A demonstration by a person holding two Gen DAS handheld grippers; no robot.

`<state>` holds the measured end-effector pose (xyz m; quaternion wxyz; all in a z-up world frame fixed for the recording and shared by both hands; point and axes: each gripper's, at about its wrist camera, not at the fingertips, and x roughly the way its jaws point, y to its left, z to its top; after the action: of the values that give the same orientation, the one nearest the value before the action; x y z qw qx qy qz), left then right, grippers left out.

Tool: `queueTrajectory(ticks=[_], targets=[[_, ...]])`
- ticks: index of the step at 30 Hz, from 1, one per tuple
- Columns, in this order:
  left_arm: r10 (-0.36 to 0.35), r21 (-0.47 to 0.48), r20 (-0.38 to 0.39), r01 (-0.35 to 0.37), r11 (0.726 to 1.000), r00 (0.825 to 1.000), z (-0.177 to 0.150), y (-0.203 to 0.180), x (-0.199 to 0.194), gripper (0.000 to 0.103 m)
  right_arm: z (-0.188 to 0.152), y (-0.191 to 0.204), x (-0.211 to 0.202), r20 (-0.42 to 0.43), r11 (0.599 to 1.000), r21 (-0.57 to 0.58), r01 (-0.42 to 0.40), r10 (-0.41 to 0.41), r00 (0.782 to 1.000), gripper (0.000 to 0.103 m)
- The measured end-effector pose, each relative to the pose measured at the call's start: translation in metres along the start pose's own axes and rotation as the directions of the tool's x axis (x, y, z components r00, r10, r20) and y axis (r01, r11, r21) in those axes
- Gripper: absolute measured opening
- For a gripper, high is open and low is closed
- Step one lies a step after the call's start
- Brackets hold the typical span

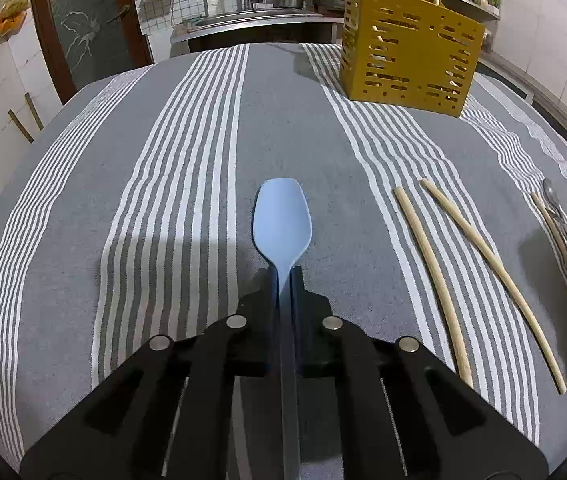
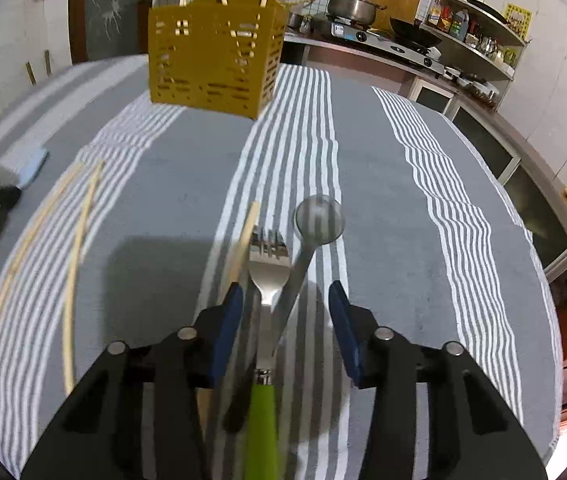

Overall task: Organize utensils
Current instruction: 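Grasp the light-blue plastic spoon with the left tool while the right tool grasps the green-handled fork, then lift the blue spoon with the left tool while the right tool lifts the fork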

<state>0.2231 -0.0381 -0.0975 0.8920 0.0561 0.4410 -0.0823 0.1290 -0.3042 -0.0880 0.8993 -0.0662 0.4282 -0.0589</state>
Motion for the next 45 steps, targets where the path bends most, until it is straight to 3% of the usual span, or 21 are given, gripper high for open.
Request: queueTrajectory(ticks=[2, 8, 13, 16, 23, 34, 45], targets=[[-0.008, -0.004, 0.002, 0.008, 1.0, 1.0, 0.0, 0.001, 0.0, 0.005, 0.001, 0.002, 0.004, -0.013, 1.0, -0.012, 0.021, -0.021, 1.0, 0.036], [-0.03, -0.005, 0.009, 0.03, 1.0, 1.0, 0.001, 0.004, 0.0, 0.005, 0.01, 0.011, 0.01, -0.017, 0.997, -0.052, 0.061, -0.062, 0.998, 0.033], [-0.054, -0.009, 0.013, 0.054, 0.998, 0.998, 0.001, 0.005, 0.001, 0.006, 0.017, 0.009, 0.017, -0.04, 0.997, -0.049, 0.051, -0.053, 0.998, 0.016], [-0.067, -0.015, 0.013, 0.068, 0.998, 0.998, 0.002, 0.006, 0.001, 0.006, 0.019, -0.006, 0.016, -0.05, 1.0, 0.02, 0.015, -0.014, 0.999, 0.003], [-0.084, -0.024, 0.009, 0.084, 0.996, 0.996, 0.003, 0.008, 0.002, 0.005, 0.021, -0.029, 0.022, -0.058, 0.992, 0.115, -0.06, 0.067, 0.996, 0.003], [-0.089, -0.02, -0.036, 0.088, 0.996, 0.995, 0.009, 0.007, 0.007, 0.005, 0.031, -0.039, 0.033, -0.076, 0.987, 0.11, -0.119, 0.128, 0.989, 0.004], [-0.107, -0.057, 0.0, 0.107, 0.993, 0.994, 0.015, 0.011, -0.011, 0.005, 0.035, -0.052, 0.004, 0.015, 0.978, 0.123, -0.17, 0.17, 0.985, 0.004]])
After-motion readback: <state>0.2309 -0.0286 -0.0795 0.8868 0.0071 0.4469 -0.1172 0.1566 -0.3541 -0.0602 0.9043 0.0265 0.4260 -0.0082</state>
